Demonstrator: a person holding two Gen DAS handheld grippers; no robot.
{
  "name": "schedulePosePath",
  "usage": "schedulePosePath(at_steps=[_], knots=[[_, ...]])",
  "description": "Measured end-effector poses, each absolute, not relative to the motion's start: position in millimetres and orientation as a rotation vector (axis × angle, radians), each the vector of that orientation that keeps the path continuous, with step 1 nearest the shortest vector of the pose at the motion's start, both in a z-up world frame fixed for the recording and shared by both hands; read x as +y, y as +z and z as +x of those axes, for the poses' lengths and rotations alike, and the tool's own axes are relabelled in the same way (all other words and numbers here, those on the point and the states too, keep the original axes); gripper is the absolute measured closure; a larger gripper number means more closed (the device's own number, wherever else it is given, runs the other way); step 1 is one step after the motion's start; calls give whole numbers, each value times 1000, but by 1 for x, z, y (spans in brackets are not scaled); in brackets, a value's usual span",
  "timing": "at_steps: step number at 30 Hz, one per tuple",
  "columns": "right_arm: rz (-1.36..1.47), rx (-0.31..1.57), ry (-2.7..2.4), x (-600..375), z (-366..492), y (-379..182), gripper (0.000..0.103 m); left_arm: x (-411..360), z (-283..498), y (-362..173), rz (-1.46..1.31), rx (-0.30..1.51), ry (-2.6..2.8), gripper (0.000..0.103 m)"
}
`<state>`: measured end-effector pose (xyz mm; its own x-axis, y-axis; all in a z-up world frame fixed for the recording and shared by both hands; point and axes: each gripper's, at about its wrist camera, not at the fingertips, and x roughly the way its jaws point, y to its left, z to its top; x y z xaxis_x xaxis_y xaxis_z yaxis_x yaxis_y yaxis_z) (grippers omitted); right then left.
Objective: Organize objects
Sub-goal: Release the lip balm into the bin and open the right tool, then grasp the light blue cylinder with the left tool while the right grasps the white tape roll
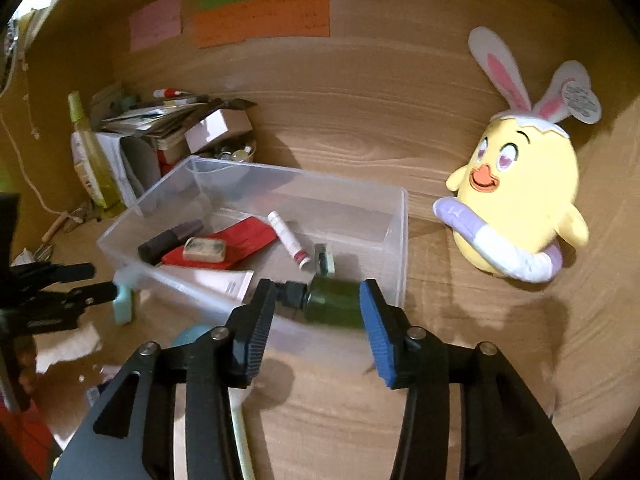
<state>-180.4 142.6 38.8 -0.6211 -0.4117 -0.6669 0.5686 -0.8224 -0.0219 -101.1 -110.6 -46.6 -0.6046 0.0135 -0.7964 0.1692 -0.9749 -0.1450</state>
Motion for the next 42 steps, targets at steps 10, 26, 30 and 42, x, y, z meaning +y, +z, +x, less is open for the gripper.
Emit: schedulePosePath(at_steps=[10, 26, 30, 42], knots=[[971, 308, -2329, 158, -141, 16, 61, -99, -106, -61, 1391, 294, -2685, 38], [1065, 355, -2164, 118, -135, -18, 61, -108, -92, -60, 1398, 223, -2696, 68], [1077, 363, -2160, 111, -138, -23, 61, -103, -102, -60, 1409, 189, -2706, 68], [1061, 315, -2177, 118, -139, -21, 65, -99, -91, -61, 1364, 121, -2701, 79]])
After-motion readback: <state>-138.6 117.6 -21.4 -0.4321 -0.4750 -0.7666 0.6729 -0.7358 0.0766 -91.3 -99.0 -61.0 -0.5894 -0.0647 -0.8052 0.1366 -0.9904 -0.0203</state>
